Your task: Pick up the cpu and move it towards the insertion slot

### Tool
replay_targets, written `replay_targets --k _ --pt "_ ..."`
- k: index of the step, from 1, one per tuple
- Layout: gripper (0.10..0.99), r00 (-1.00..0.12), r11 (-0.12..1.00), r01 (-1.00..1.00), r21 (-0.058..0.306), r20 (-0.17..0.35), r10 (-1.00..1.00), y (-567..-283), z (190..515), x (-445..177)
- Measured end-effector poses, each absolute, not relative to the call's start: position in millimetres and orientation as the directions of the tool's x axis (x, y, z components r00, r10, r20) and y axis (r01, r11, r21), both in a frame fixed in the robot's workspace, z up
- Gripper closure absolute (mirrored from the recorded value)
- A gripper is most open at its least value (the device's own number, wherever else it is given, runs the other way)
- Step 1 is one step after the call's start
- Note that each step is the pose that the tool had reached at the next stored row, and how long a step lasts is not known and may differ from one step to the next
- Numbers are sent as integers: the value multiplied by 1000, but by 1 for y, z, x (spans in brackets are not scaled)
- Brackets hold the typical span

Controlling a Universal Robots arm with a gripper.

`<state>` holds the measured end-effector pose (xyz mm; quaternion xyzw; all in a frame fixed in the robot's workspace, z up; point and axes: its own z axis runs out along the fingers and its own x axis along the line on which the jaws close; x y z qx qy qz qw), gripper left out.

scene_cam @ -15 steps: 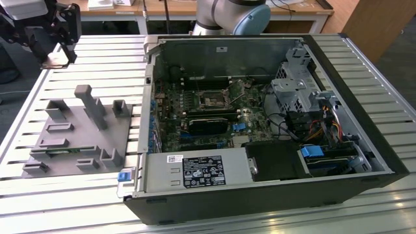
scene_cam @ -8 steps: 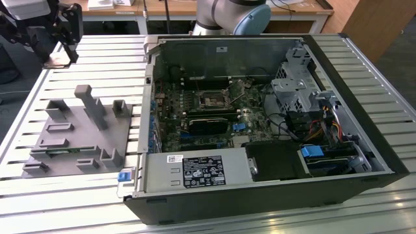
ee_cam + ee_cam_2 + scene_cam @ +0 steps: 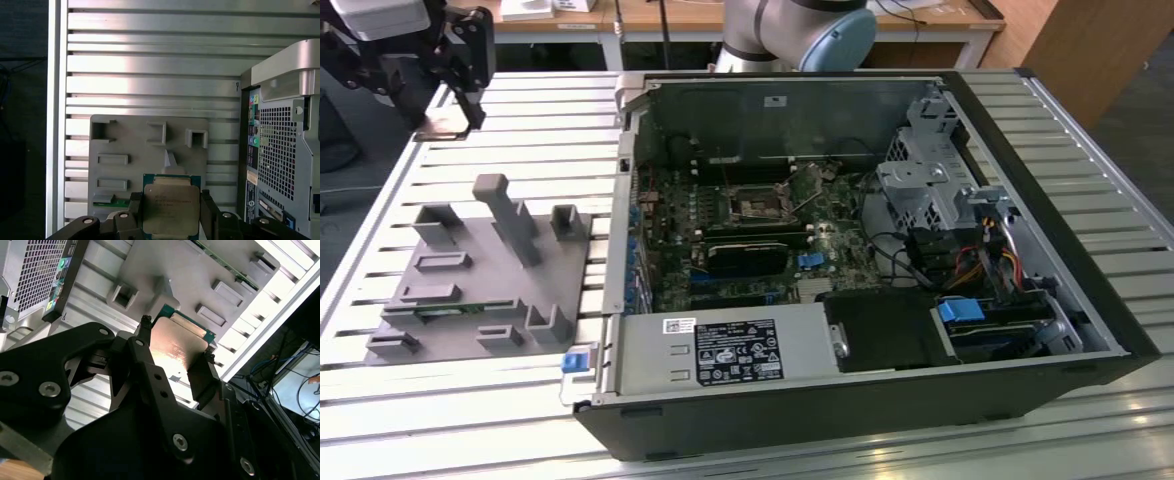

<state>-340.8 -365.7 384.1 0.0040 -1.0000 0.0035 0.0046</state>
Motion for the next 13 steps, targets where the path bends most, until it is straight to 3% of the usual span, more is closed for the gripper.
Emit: replay_targets --k 13 --pt "545 -1000 1000 -9 -7 9 -9 -366 384 -334"
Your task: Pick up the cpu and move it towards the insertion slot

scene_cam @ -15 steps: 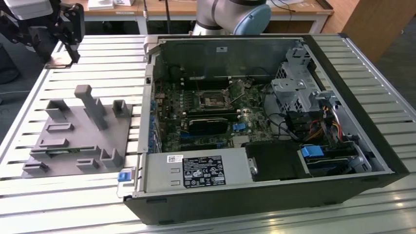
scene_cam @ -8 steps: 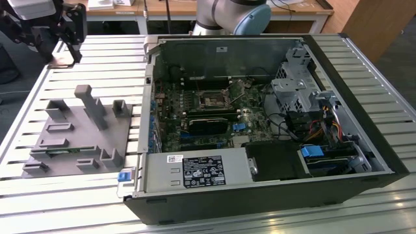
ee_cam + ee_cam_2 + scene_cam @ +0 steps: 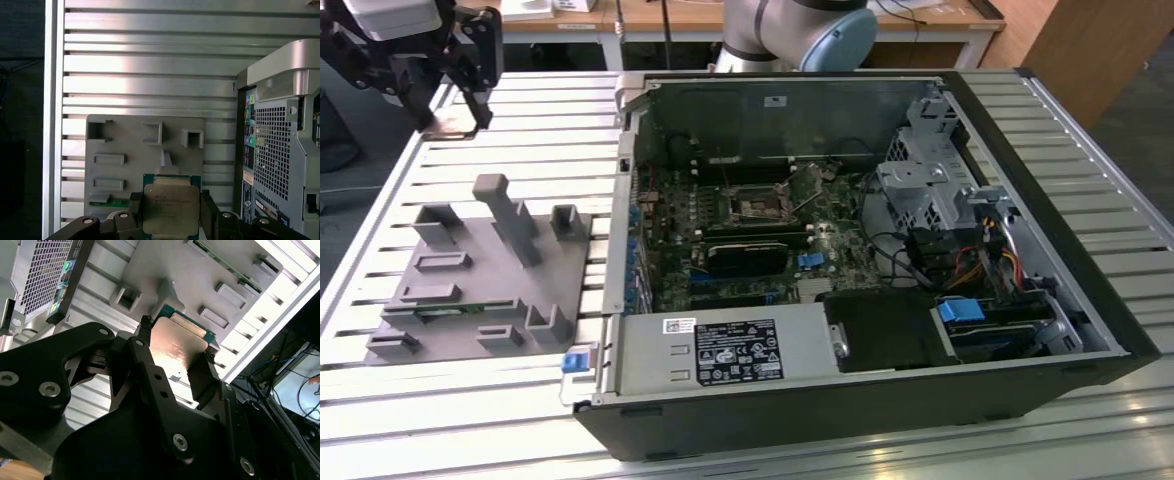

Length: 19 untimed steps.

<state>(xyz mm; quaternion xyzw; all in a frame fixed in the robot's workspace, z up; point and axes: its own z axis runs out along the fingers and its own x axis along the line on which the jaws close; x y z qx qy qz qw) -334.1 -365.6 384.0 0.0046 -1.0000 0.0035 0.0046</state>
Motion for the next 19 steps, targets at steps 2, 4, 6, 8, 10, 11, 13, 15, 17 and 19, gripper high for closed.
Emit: replay_targets --k 2,4,6,8,10,11,13,15,17,19 --pt "545 -1000 1000 -9 -7 9 -9 -366 384 -333" --pt "545 -1000 1000 -10 -7 9 -10 -366 384 -332" --pt "545 -1000 1000 -10 -7 9 -10 -366 384 -331" --pt "545 -1000 1000 -10 -7 9 -10 -366 384 -330" --pt "545 -1000 1000 -10 -7 9 -10 -366 384 -329" --pt "545 -1000 1000 -10 -7 9 -10 -366 384 -328" --pt "545 -1000 1000 -10 -7 9 -10 -366 384 -327" --pt "545 -1000 1000 -10 -7 9 -10 -366 384 -325" --pt "545 -1000 1000 -10 -7 9 -10 -366 384 -323" --pt "545 -1000 1000 -10 -7 9 -10 -366 384 -322"
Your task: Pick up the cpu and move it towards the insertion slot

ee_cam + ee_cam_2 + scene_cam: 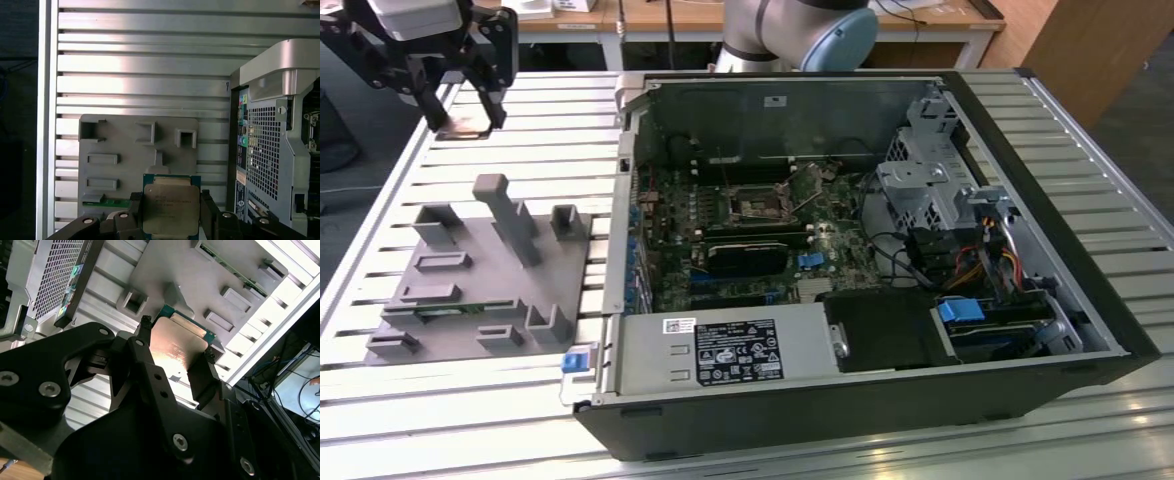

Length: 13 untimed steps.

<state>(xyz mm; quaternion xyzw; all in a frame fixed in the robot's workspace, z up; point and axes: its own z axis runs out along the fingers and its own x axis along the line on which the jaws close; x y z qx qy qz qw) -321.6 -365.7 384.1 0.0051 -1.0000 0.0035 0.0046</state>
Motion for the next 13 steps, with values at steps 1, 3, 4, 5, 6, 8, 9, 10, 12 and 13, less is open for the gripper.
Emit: replay_targets --k 1,3,4,5,6,8,9,10,12,13 --pt "545 -1000 1000 -10 -7 9 -10 -366 384 -321" --pt "545 -1000 1000 -10 -7 9 -10 -366 384 -318" --pt "545 -1000 1000 -11 -7 9 -10 -366 384 -317" --pt "545 -1000 1000 -11 -7 9 -11 -366 384 -316" --pt "545 -1000 1000 -11 -7 9 -11 -366 384 -315" --pt "545 -1000 1000 -11 -7 9 -11 -366 384 -312" --pt "545 -1000 1000 -11 -7 9 -11 -366 384 -310" --pt "545 -1000 1000 -11 -7 9 -11 -366 384 -309" --pt "545 -1000 1000 -12 -7 9 -11 -366 384 -306" --pt "545 -1000 1000 -12 -7 9 -11 -366 384 -304"
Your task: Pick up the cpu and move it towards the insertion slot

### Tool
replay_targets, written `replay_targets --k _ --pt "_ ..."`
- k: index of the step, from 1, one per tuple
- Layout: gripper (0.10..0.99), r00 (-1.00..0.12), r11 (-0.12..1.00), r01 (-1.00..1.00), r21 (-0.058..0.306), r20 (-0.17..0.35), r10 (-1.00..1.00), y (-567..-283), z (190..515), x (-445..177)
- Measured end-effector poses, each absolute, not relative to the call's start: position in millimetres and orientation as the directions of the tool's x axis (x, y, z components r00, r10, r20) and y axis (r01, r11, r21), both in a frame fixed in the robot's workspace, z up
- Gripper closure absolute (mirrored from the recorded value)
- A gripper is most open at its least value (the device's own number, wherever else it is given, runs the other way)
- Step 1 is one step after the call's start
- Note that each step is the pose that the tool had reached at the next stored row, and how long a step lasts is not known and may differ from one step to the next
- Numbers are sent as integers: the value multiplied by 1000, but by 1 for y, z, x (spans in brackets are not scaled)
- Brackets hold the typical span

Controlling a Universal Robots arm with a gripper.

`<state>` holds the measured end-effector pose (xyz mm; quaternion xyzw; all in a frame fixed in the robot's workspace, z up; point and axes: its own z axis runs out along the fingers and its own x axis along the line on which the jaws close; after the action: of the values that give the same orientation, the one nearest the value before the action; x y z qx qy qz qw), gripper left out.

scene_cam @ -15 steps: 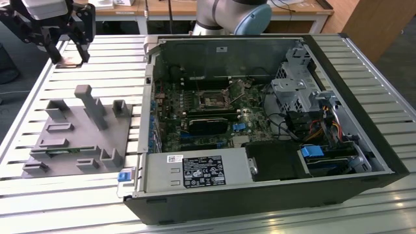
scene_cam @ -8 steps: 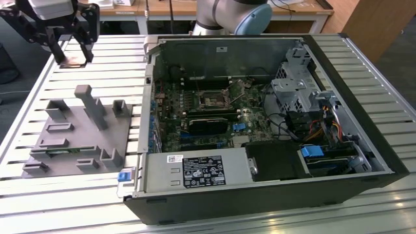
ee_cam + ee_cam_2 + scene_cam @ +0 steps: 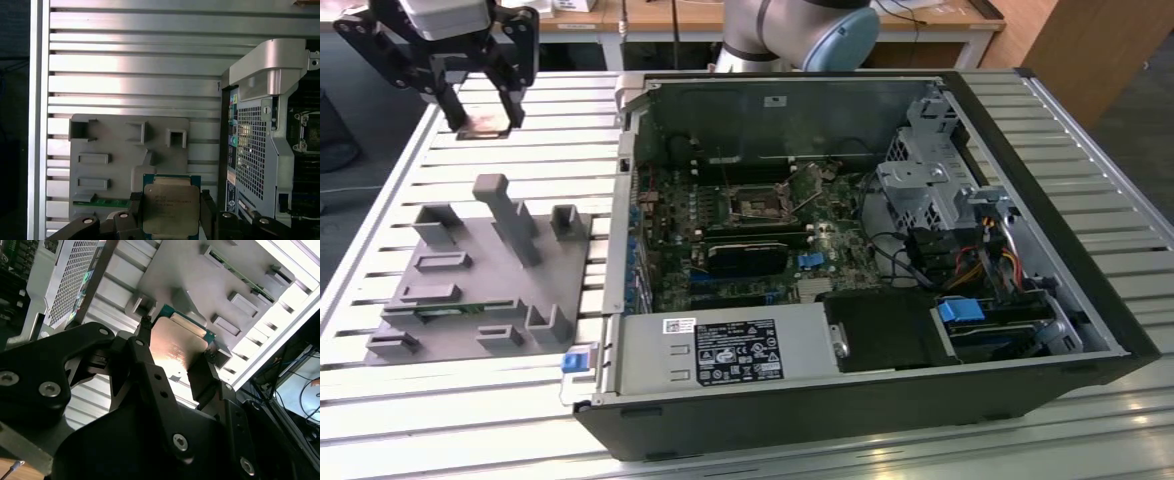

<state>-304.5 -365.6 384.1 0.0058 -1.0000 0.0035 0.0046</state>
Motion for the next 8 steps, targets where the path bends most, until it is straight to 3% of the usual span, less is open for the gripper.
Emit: replay_targets --k 8 --pt "545 -1000 1000 -12 -7 9 -12 -366 384 -296"
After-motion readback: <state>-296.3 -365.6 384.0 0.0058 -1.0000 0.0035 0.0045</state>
